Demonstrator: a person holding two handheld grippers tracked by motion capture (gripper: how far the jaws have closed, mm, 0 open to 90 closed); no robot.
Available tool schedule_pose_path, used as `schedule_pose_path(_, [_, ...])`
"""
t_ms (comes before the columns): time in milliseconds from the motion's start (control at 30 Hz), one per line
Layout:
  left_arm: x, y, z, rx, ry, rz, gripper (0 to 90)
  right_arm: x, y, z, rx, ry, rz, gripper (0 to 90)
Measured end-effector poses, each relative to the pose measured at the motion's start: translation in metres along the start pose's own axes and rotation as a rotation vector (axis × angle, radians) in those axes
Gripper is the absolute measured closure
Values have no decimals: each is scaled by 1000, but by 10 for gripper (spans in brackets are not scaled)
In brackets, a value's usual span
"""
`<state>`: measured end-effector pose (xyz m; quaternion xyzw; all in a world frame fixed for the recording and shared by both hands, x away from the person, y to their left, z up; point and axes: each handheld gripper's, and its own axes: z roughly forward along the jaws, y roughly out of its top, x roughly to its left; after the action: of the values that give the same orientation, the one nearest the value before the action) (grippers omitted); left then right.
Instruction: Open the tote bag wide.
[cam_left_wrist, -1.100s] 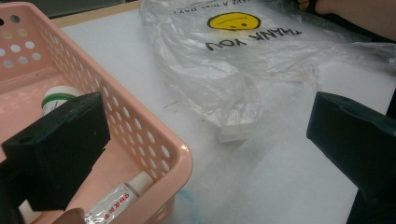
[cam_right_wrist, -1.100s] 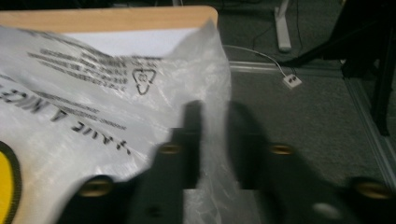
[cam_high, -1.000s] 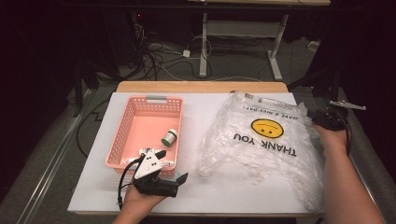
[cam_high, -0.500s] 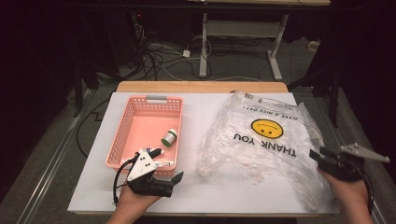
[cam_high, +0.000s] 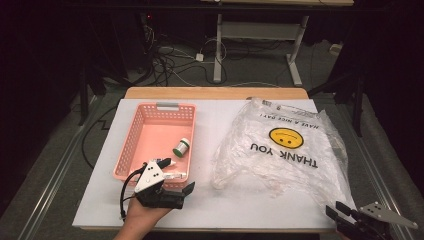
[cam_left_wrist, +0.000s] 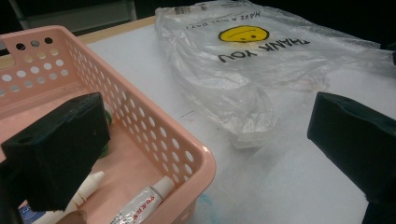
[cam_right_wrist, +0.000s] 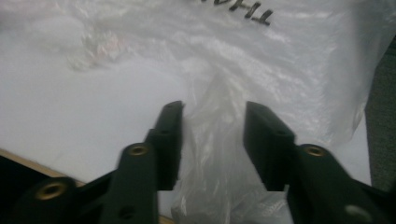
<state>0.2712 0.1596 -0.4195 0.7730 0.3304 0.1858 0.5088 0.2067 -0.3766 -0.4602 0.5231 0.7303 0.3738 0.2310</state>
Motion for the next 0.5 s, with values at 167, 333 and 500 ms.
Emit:
schedule_pose_path(167, [3,-1,-2,-4,6,-8,0,6,-2,8,62,15,-55,892])
schedule_pose_path(333, [6,-1,-4,-7,15,-12,0,23,3,9,47,45,-95,892])
schedule_pose_path(500, [8,-1,-5,-7,24,-17,0,43,8,15,39,87,-144,891])
